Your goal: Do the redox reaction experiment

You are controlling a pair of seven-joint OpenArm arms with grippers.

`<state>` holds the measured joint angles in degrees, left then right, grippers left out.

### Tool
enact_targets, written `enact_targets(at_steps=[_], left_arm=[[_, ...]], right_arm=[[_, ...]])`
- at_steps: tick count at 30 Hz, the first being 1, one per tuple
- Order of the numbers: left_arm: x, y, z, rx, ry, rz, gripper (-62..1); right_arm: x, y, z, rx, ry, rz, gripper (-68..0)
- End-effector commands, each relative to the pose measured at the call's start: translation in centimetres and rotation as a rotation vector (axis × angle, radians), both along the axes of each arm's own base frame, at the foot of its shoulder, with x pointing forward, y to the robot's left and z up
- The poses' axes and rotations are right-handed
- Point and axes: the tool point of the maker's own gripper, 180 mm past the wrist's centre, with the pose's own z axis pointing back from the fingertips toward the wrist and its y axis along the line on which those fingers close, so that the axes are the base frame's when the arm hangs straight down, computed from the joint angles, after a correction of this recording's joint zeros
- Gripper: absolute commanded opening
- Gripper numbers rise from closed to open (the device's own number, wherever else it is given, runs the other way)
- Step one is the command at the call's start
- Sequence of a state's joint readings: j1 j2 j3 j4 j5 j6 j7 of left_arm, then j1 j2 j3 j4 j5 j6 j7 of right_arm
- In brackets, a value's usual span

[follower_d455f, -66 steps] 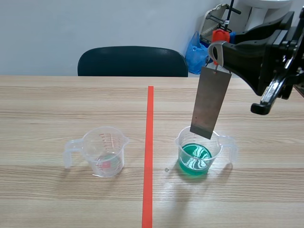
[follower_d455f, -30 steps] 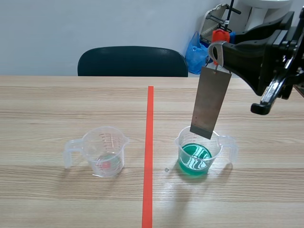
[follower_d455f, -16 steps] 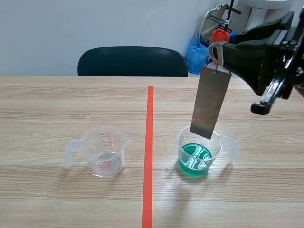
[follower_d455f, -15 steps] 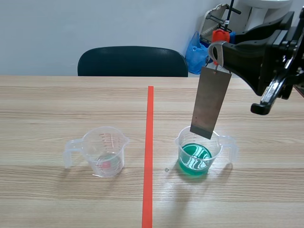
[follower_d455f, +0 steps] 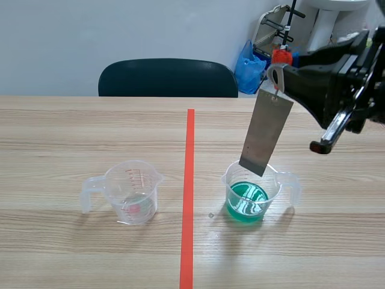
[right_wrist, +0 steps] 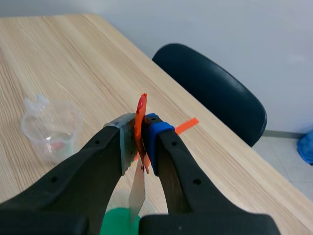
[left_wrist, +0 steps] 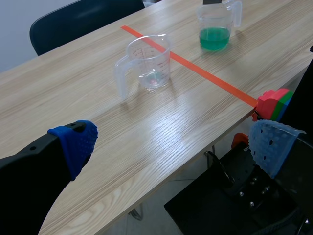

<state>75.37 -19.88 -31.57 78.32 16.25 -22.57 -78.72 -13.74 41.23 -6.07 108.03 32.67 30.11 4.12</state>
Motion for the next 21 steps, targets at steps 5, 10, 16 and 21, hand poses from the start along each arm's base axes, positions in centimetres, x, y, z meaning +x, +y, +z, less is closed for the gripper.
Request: enact_targets(at_steps=[5,10,16,21], left_arm=[[0.2,-0.2,0.5,-0.018,-0.022,-0.001,1.4],[0.2,-0.2,0.5,-0.018,-0.022,-0.001,1.4],[0.2,-0.2,0.5,-0.018,-0.022,-0.001,1.4],[0.2,-0.2,0.5,-0.018,-0.022,-0.001,1.4]], right_arm=[[0.3,-0.3,-0.1,0.039,-0.019,-0.01,-66.9],[0.2,-0.2,-0.8,0.048,-0.015,-0.001,-66.9],[0.4,-0.2,-1.8,0.046,-0.015,-0.021,-66.9],[0.0,0.5,-2.8,0.063,-0.009,0.001,-66.9]])
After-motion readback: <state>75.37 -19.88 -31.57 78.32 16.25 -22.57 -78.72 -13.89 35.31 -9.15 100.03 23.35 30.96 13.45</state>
